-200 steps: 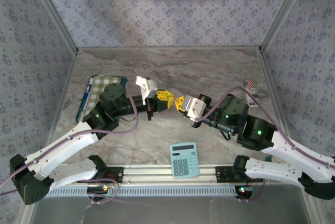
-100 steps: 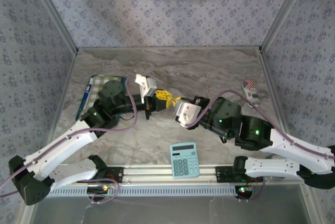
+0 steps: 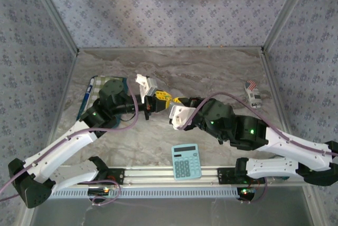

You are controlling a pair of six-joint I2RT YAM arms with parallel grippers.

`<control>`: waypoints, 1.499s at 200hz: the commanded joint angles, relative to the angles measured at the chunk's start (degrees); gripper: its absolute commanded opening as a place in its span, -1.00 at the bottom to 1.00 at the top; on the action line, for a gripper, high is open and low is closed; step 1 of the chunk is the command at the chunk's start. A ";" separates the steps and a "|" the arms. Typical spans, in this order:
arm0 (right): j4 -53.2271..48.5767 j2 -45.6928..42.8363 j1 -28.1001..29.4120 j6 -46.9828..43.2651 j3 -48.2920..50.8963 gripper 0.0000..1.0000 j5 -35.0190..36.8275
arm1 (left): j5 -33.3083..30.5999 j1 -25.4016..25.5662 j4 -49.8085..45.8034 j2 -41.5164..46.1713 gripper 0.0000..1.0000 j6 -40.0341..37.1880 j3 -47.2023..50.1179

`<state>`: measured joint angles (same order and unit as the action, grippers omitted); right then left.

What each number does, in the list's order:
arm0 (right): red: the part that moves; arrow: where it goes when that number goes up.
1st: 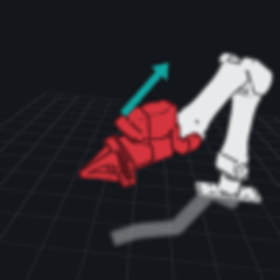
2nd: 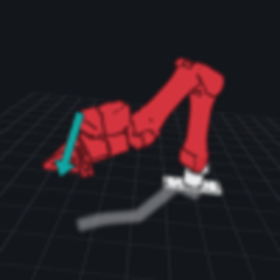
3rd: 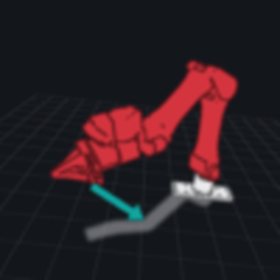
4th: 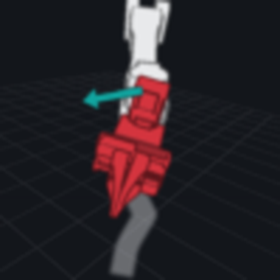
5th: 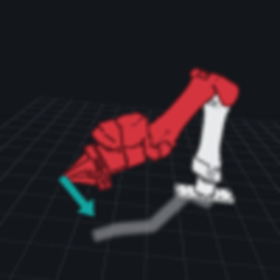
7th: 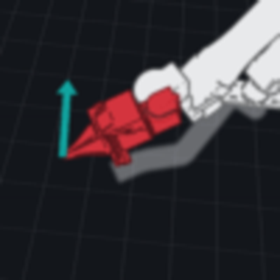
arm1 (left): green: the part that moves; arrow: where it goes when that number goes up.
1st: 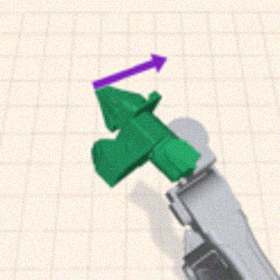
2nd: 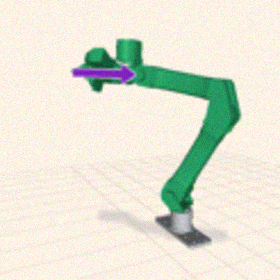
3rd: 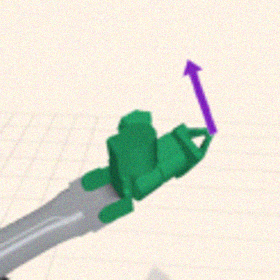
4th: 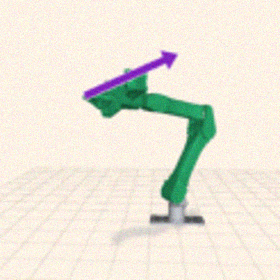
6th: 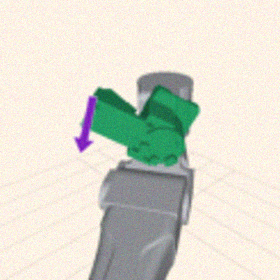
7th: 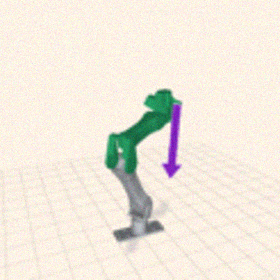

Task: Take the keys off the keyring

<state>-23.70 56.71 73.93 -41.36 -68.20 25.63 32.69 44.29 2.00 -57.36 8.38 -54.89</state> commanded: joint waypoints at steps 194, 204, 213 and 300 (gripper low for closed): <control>-5.39 4.78 -4.31 8.60 -9.48 -1.00 -18.52 | -12.91 0.10 7.54 2.83 -0.68 -1.71 2.13; -7.77 5.52 -6.22 12.23 -11.88 -1.00 -19.66 | -14.96 0.18 9.54 3.99 -0.48 -1.65 4.38; -9.90 6.30 -7.69 15.11 -14.09 -1.00 -20.83 | -15.83 0.09 11.49 5.04 -0.40 -1.99 6.52; -36.06 21.57 -14.67 36.64 -40.28 -1.00 -28.17 | -16.60 1.36 23.86 12.66 0.17 -6.42 18.08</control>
<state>-49.54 75.44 60.80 -13.50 -102.91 1.87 16.69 44.75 18.90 -46.59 4.95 -38.02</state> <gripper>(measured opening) 0.053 0.578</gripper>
